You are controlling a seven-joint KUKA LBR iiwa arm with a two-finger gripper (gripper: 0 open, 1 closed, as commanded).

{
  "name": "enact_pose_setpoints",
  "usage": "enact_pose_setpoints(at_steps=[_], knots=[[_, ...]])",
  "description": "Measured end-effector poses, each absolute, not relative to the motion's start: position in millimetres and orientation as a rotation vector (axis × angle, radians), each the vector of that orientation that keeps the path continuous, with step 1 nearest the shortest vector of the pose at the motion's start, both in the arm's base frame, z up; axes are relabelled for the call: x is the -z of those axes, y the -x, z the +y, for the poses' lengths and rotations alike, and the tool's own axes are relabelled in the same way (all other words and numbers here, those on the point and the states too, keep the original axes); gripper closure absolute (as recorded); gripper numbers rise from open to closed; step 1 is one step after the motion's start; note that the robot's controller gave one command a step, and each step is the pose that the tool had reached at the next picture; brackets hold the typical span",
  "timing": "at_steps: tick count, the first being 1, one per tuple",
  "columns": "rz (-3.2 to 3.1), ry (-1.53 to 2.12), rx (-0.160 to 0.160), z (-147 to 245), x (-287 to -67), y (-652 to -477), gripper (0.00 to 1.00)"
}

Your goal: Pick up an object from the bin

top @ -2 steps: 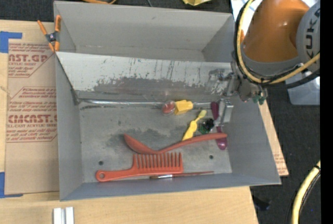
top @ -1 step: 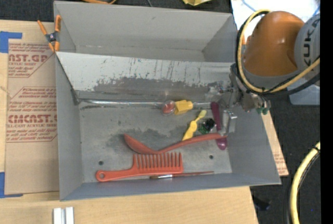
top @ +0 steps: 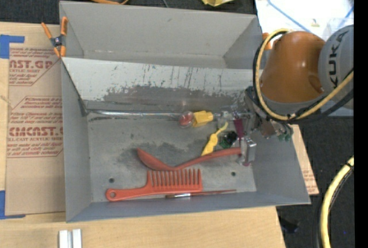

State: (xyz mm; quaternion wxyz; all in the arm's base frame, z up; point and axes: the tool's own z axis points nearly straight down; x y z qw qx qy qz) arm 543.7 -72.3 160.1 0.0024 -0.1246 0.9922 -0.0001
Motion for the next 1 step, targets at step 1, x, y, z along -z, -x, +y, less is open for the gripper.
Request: enact_pose_setpoints(at_steps=[1], knots=[[3.118, 0.358, -0.001, -50.9, -109.7, -507.4, 0.0]])
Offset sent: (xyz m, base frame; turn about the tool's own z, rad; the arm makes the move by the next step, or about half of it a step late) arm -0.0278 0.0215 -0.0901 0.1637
